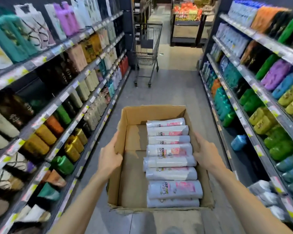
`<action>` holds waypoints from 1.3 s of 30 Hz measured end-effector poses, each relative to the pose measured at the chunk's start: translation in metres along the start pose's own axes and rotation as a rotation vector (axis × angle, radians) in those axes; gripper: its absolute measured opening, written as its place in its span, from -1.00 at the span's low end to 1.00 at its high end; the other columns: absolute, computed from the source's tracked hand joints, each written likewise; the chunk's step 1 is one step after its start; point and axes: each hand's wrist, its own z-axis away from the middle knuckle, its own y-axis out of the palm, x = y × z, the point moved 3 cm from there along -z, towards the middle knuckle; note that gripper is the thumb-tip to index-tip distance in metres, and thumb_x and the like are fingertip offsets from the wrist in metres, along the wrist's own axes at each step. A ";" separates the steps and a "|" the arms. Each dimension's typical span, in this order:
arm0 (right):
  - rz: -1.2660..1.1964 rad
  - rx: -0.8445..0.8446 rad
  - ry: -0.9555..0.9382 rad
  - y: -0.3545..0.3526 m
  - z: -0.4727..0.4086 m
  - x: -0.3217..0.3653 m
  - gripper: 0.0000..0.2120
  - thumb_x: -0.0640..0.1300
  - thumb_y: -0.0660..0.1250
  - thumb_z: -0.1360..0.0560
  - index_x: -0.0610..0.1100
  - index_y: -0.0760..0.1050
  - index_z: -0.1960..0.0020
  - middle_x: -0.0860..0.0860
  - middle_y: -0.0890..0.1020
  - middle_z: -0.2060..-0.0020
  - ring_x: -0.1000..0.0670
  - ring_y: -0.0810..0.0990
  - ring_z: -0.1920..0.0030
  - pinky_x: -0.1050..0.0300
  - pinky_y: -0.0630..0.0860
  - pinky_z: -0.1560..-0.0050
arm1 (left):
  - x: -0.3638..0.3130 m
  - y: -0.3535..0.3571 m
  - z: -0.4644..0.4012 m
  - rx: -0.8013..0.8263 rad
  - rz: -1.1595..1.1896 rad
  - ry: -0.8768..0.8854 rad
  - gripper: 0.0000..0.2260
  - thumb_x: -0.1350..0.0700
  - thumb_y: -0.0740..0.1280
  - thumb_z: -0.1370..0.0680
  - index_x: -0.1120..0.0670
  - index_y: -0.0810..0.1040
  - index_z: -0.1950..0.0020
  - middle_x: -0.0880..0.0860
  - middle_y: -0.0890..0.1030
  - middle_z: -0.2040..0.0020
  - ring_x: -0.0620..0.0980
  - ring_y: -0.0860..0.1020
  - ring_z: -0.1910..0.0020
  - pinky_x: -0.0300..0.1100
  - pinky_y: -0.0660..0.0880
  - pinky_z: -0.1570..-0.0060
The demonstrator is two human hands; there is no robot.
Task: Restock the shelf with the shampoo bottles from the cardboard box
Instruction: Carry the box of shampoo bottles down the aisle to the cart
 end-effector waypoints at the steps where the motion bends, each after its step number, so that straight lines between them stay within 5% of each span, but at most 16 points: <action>1: -0.022 -0.001 0.013 0.001 -0.027 0.001 -0.26 -0.21 0.33 -0.48 0.13 0.13 -0.56 -0.06 0.68 -0.02 -0.14 0.62 -0.02 0.18 0.32 0.19 | -0.005 0.000 -0.028 -0.002 -0.001 0.001 -0.14 0.34 0.22 -0.39 -0.31 0.06 -0.53 0.10 0.69 0.24 0.09 0.58 0.44 -0.12 0.49 0.50; 4: -0.083 -0.001 0.017 0.002 -0.111 0.003 -0.26 -0.22 0.36 -0.46 0.11 0.18 -0.55 0.05 0.63 -0.05 -0.05 0.60 -0.07 0.29 0.30 0.20 | -0.022 0.001 -0.113 -0.016 -0.020 0.011 -0.16 0.35 0.23 -0.37 -0.24 0.12 -0.55 0.14 0.69 0.23 0.12 0.61 0.39 -0.08 0.49 0.47; 7: -0.064 -0.015 0.002 0.007 -0.207 -0.007 -0.25 -0.25 0.35 -0.45 0.09 0.16 -0.55 -0.10 0.65 -0.15 -0.15 0.61 -0.12 0.20 0.34 0.12 | -0.033 0.010 -0.203 -0.038 -0.051 0.012 -0.16 0.33 0.24 -0.35 -0.19 0.14 -0.56 0.19 0.66 0.27 0.15 0.60 0.37 -0.14 0.41 0.46; 13: -0.096 0.004 -0.030 0.000 -0.403 -0.015 -0.23 -0.03 0.28 -0.37 0.23 0.13 -0.54 -0.04 0.63 -0.19 -0.12 0.61 -0.13 0.13 0.43 0.05 | -0.079 0.022 -0.383 -0.071 -0.036 -0.012 -0.16 0.37 0.23 -0.33 -0.19 0.20 -0.54 0.13 0.69 -0.01 0.10 0.63 0.12 0.00 0.58 0.13; 17: -0.102 -0.002 -0.049 -0.015 -0.527 -0.004 -0.20 -0.15 0.33 -0.44 0.34 0.07 -0.51 0.05 0.65 -0.11 -0.07 0.62 -0.06 0.09 0.48 0.08 | -0.108 0.024 -0.498 -0.104 -0.088 -0.013 -0.16 0.38 0.25 -0.35 -0.19 0.18 -0.55 0.13 0.59 0.21 0.10 0.55 0.28 -0.15 0.45 0.27; 22: -0.021 -0.034 -0.060 -0.020 -0.675 0.004 -0.22 -0.26 0.32 -0.40 0.27 0.17 -0.48 -0.02 0.68 -0.07 -0.15 0.63 -0.03 0.04 0.51 0.12 | -0.128 0.027 -0.642 -0.144 -0.063 0.029 -0.16 0.38 0.26 -0.34 -0.19 0.22 -0.53 0.09 0.69 0.02 0.14 0.62 0.10 -0.12 0.45 0.25; 26: -0.047 -0.046 -0.033 -0.009 -0.791 0.013 -0.26 -0.30 0.32 -0.40 0.18 0.25 -0.47 0.00 0.69 -0.04 -0.13 0.64 -0.02 0.10 0.45 0.16 | -0.130 0.037 -0.774 -0.114 -0.058 0.051 -0.17 0.38 0.25 -0.35 -0.19 0.21 -0.54 0.01 0.62 0.28 0.04 0.56 0.32 -0.25 0.37 0.43; 30: -0.066 -0.033 0.016 -0.004 -0.906 0.034 -0.24 -0.30 0.33 -0.41 0.16 0.23 -0.51 -0.01 0.67 -0.09 -0.06 0.63 -0.03 0.15 0.41 0.11 | -0.130 0.036 -0.906 -0.096 -0.062 0.054 -0.16 0.35 0.25 -0.33 -0.23 0.20 -0.53 0.12 0.69 0.02 0.15 0.62 0.10 -0.09 0.48 0.24; 33: -0.071 -0.034 0.038 -0.010 -0.993 0.054 -0.25 -0.30 0.36 -0.44 0.07 0.20 -0.54 -0.06 0.63 -0.18 -0.10 0.59 -0.14 0.16 0.37 0.04 | -0.142 0.030 -0.995 -0.038 -0.019 0.042 -0.15 0.35 0.23 -0.34 -0.28 0.18 -0.51 0.09 0.68 0.14 0.08 0.59 0.27 -0.12 0.43 0.39; 35: -0.096 -0.031 0.034 -0.012 -1.045 0.064 -0.25 -0.29 0.36 -0.46 0.07 0.18 -0.55 -0.02 0.61 -0.17 0.02 0.54 -0.04 0.19 0.35 0.04 | -0.152 0.026 -1.051 -0.041 -0.027 0.056 -0.14 0.37 0.22 -0.33 -0.29 0.17 -0.51 0.07 0.64 0.24 0.03 0.55 0.35 -0.15 0.40 0.43; 39: -0.121 -0.053 0.050 -0.010 -1.149 0.065 -0.25 -0.28 0.35 -0.44 0.10 0.20 -0.54 -0.01 0.61 -0.19 0.01 0.54 -0.07 0.16 0.36 0.04 | -0.164 0.030 -1.158 -0.047 -0.032 0.073 -0.13 0.36 0.22 -0.32 -0.28 0.19 -0.52 0.09 0.67 0.20 0.14 0.58 0.27 -0.10 0.45 0.34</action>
